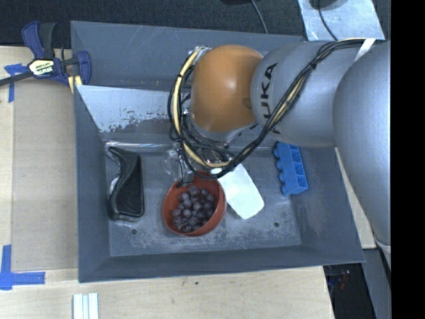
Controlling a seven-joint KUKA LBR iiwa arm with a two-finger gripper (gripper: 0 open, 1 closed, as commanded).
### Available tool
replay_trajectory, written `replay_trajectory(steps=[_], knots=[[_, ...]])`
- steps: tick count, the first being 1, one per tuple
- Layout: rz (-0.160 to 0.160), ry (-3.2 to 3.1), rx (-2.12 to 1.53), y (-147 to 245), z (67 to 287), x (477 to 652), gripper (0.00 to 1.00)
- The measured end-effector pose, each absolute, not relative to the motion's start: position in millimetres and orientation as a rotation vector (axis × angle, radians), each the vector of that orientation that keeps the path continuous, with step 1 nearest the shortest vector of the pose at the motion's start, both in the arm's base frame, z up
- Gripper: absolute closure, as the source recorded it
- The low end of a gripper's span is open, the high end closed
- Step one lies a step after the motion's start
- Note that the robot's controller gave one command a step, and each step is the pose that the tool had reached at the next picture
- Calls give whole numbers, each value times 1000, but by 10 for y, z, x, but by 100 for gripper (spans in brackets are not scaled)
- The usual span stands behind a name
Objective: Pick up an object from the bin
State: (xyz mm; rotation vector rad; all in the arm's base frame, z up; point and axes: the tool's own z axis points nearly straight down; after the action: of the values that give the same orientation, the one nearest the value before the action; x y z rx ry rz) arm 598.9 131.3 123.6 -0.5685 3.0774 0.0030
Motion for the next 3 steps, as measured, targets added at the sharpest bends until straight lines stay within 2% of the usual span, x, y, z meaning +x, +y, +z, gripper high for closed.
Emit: replay_trajectory(steps=[1, 2, 3], knots=[[-3, 3014, -824, 944, 939, 5843, 100], [-1, 3022, -764, 899, 899, 5813, 100], [-12, 2642, -1652, 1326, 998, 5602, 100]])
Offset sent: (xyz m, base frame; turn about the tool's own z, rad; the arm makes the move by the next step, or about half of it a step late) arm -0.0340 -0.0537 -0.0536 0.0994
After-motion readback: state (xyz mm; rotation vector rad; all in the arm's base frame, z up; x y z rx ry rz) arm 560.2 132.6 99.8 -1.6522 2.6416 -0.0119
